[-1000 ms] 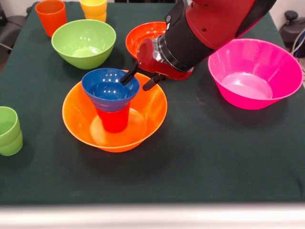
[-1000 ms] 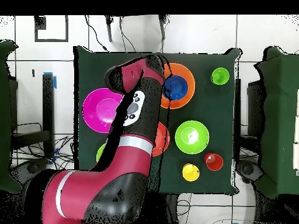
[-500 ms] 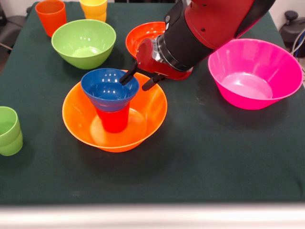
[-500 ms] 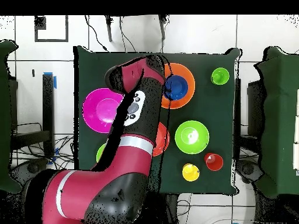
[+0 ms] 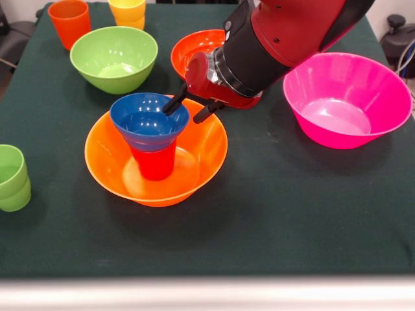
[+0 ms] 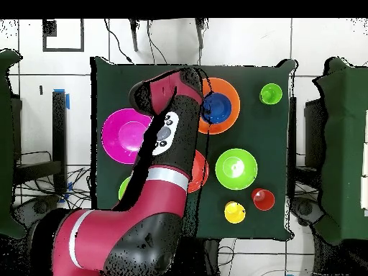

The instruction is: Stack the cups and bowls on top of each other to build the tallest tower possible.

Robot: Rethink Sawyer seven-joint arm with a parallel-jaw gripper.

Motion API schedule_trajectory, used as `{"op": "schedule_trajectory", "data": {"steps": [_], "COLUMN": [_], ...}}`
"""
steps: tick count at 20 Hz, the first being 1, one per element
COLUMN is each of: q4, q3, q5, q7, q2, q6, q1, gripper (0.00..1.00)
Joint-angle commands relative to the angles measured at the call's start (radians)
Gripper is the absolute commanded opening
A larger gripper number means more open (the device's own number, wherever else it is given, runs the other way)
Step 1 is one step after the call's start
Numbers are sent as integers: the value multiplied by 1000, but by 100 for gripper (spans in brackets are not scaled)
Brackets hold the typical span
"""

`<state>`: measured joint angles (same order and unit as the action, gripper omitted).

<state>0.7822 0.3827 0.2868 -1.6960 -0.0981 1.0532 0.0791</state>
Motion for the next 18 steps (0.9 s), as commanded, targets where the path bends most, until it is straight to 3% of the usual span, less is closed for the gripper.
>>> {"op": "schedule_trajectory", "data": {"steps": [1,18], "q4": [16,30], "q3": [-98,-102], "q5": [5,13], "q7": [23,49], "q2": [-12,-20], "q6": [-21,-45], "q1": [-13,-25], "gripper": [100,100]}}
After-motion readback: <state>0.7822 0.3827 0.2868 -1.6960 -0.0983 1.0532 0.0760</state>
